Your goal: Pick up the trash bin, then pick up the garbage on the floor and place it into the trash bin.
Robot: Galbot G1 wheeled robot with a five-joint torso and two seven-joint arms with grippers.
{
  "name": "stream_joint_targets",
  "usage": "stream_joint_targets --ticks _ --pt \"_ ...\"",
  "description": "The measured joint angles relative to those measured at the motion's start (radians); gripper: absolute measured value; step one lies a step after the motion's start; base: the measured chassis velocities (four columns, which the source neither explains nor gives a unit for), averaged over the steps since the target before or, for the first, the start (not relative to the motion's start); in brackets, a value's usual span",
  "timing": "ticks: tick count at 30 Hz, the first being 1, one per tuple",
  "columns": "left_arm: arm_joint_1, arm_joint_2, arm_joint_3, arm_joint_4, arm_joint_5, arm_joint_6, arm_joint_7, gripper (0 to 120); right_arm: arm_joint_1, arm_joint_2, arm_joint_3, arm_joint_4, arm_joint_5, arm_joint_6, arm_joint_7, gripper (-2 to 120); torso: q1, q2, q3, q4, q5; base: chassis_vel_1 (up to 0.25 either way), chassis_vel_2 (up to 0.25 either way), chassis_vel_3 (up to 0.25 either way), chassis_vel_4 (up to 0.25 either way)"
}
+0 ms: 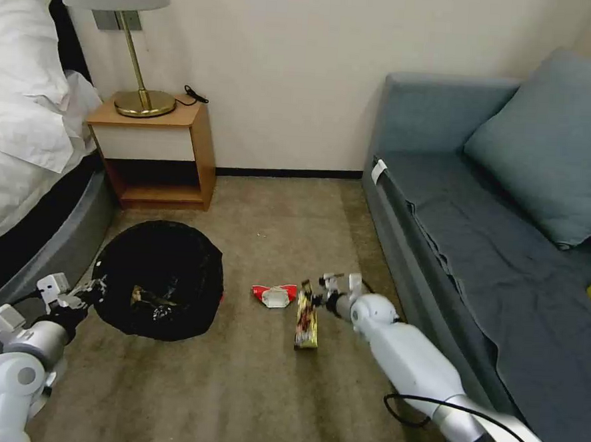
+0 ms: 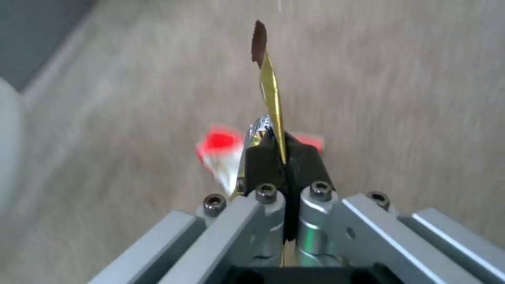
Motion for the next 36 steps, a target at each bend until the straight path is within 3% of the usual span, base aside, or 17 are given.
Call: stream_joint_targets --ticks 10,12,18,25,36 --pt "-0.008 0.01 0.034 0.025 -0.01 0.026 -0.009 4 0.085 -0.014 0.008 0.127 0.045 0.082 0.068 0 0.0 0.0 0.0 0.0 -0.0002 0.0 0.0 0.0 0.0" --pt "-0.012 0.01 0.049 0.033 -0.015 0.038 -0.013 4 0.122 0.0 -0.017 0.165 0.07 0.179 0.129 0 0.0 0.0 0.0 0.0 -0.0003 0.0 0.0 0.0 0.0" --pt "-0.026 0.008 0.067 0.048 -0.02 0.055 -0.021 4 0.169 0.038 -0.067 0.283 0.078 0.289 0.202 0 0.0 0.0 0.0 0.0002 -0.0005 0.0 0.0 0.0 0.0" --pt "-0.037 0.006 0.074 0.05 -0.022 0.072 -0.025 4 0.224 0.058 -0.139 0.372 0.066 0.325 0.218 0 0.0 0.0 0.0 0.0002 -0.0003 0.0 0.0 0.0 0.0" --pt "-0.067 -0.001 0.081 0.008 -0.081 0.131 -0.092 4 0.25 0.073 -0.299 0.517 0.046 0.349 0.195 0 0.0 0.0 0.0 0.0 -0.0004 0.0 0.0 0.0 0.0"
